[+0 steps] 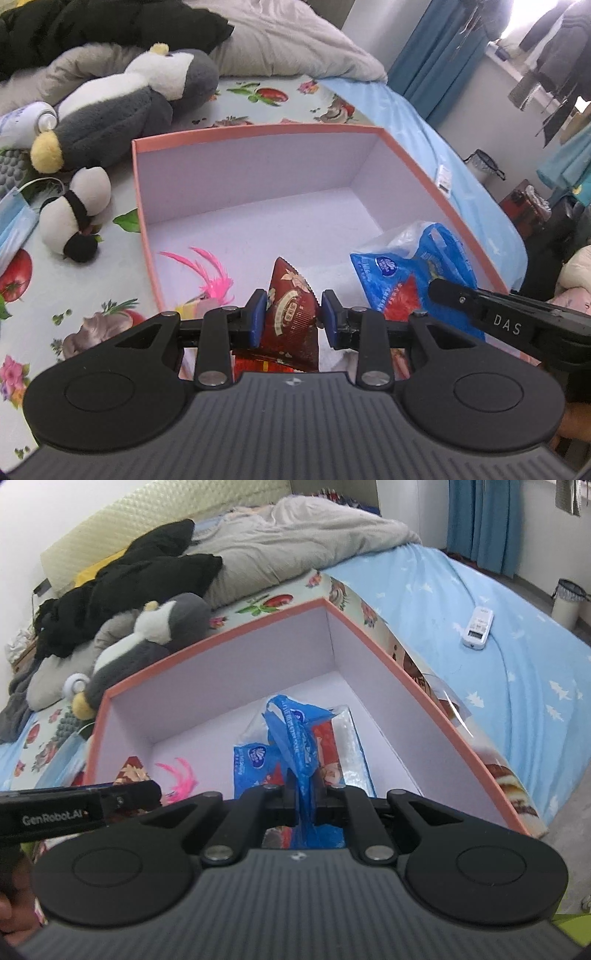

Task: Organize soft objects
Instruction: 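Open both tools to drop the snack bag and tissue pack into the box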

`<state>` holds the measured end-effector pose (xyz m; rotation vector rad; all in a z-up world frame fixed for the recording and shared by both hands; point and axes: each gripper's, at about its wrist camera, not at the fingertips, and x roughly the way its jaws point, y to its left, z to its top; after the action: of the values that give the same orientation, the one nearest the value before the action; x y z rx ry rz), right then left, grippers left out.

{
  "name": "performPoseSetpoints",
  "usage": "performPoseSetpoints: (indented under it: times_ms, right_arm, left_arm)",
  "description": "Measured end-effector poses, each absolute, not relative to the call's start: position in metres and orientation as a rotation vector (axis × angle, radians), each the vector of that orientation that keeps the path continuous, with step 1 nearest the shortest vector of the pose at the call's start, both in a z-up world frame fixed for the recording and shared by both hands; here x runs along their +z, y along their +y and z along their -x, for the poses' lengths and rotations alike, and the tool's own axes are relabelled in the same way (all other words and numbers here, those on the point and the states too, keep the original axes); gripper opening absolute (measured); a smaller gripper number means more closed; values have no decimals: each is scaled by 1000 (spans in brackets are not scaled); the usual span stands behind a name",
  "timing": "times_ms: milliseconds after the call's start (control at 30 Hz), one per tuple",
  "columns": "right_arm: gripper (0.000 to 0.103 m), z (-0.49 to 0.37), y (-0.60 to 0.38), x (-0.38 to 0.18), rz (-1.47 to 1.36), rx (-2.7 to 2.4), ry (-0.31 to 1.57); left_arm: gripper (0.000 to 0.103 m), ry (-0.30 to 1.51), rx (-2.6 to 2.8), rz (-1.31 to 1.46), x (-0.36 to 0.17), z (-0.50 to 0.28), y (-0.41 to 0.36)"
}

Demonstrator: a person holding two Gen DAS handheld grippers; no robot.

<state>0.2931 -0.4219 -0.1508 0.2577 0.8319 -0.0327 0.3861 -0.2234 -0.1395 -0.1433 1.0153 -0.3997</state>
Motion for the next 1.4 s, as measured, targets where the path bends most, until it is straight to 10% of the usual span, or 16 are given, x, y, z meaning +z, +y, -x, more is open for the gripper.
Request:
performPoseSetpoints:
  times_ms: [133,267,1400]
  right_arm:
    - [13,-308,-429,-163,-261,-54,862]
    - [42,-313,-430,-173,-283,-43,900]
    - [40,-116,-336,-51,-239,104,683]
  left_arm:
    - [41,1035,-388,137,-147,-400,-229]
    - [44,1036,-374,126,-150,-402,-228]
    - [44,757,-315,129,1,-140,-117]
